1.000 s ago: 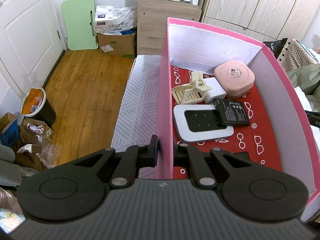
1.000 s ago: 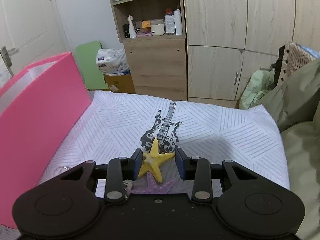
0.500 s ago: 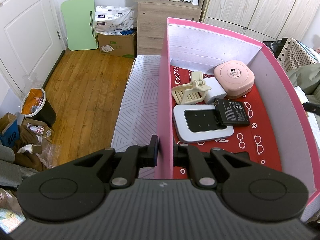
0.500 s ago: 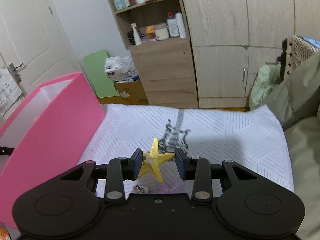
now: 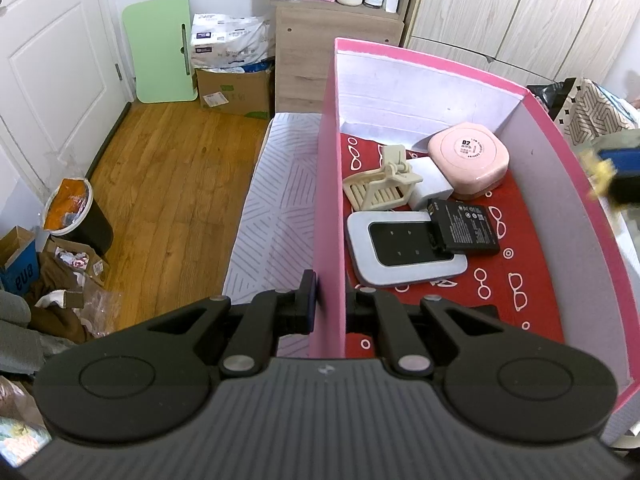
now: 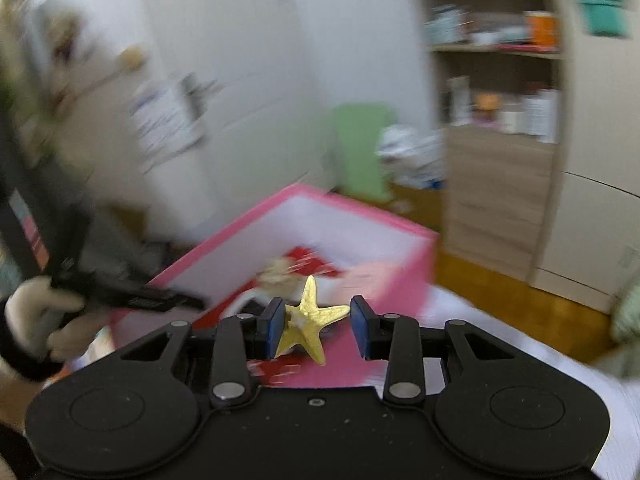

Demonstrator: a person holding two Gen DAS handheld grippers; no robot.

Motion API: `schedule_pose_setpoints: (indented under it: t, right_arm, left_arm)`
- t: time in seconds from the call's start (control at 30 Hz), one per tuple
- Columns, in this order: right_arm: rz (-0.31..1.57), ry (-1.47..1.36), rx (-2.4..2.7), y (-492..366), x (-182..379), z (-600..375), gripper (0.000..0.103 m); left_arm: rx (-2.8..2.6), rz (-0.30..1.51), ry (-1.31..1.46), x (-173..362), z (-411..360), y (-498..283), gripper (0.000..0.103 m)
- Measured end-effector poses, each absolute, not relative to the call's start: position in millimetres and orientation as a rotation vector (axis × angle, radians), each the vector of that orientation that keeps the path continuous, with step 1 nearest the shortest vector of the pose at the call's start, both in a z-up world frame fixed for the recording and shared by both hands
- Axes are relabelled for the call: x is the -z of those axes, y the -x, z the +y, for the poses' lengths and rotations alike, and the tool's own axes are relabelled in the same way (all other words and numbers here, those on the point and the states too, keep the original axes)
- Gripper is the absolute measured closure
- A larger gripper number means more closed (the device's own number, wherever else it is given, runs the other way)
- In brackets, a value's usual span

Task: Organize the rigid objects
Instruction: 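Carry the yellow starfish into the box and drop it onto the router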

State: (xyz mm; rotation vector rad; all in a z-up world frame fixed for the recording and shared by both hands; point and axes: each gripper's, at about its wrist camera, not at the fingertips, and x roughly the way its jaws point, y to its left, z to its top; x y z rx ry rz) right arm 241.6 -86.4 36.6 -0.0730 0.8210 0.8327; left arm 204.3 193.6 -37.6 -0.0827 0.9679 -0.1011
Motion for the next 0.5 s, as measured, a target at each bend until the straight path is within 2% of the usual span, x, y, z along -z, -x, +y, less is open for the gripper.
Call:
schedule_pose_setpoints:
  t: [0.23, 0.5]
  right_arm:
    - [0.976, 0.22, -0.928, -282.9, -5.3, 0.7, 0.062]
    - [1.1, 0.314, -0.923, -296.0, 29.8, 46.0, 0.062]
  left_arm:
    - [0.102, 0.975, 0.066, 38.0, 191.5, -205.5, 0.096]
    - [0.106, 0.989, 0.051, 38.4, 190.0, -207.4, 0.096]
